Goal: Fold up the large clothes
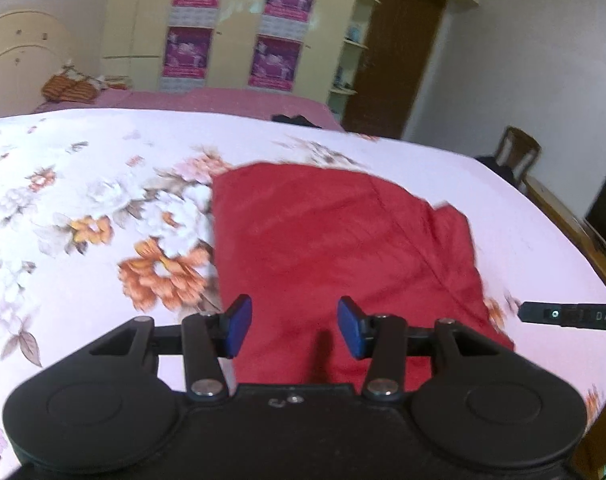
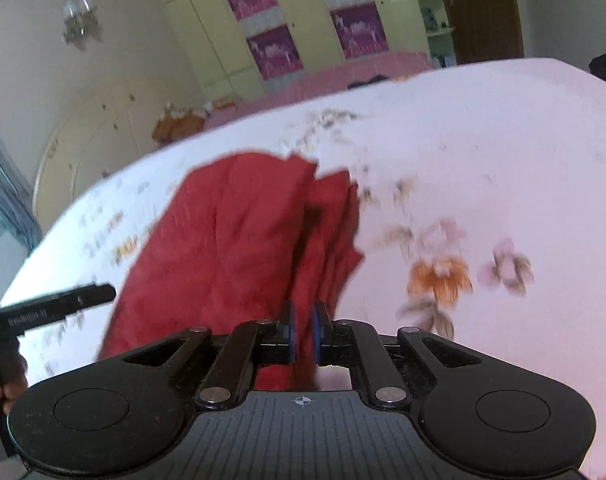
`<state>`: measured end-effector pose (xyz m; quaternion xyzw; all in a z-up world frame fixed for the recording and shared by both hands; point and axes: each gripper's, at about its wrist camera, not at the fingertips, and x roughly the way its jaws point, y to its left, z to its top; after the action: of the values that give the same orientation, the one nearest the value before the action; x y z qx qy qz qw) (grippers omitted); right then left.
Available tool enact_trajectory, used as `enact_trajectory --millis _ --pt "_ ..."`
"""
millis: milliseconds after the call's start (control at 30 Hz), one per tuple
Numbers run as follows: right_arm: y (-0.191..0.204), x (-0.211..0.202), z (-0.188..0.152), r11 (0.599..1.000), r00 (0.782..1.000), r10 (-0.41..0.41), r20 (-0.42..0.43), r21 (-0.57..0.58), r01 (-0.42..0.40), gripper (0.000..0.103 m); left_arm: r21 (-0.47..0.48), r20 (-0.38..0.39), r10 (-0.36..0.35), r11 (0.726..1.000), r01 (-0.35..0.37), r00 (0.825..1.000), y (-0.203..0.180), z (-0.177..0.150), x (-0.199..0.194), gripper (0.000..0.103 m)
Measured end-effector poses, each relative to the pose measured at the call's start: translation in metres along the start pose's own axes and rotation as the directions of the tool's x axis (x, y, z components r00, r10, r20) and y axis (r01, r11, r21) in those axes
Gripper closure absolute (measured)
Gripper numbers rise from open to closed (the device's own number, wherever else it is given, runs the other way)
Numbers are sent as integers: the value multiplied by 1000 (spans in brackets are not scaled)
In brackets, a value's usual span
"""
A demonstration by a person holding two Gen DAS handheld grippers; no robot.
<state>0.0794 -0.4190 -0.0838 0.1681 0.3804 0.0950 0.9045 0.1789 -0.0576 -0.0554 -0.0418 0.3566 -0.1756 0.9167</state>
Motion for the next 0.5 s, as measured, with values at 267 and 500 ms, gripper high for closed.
enact_trajectory --millis 267,500 --pt "37 46 42 996 998 1 68 -94 6 95 -17 23 55 998 -55 998 16 30 33 57" --pt "61 106 61 988 997 -53 51 -146 60 95 31 -17 0 1000 1 1000 13 43 91 57"
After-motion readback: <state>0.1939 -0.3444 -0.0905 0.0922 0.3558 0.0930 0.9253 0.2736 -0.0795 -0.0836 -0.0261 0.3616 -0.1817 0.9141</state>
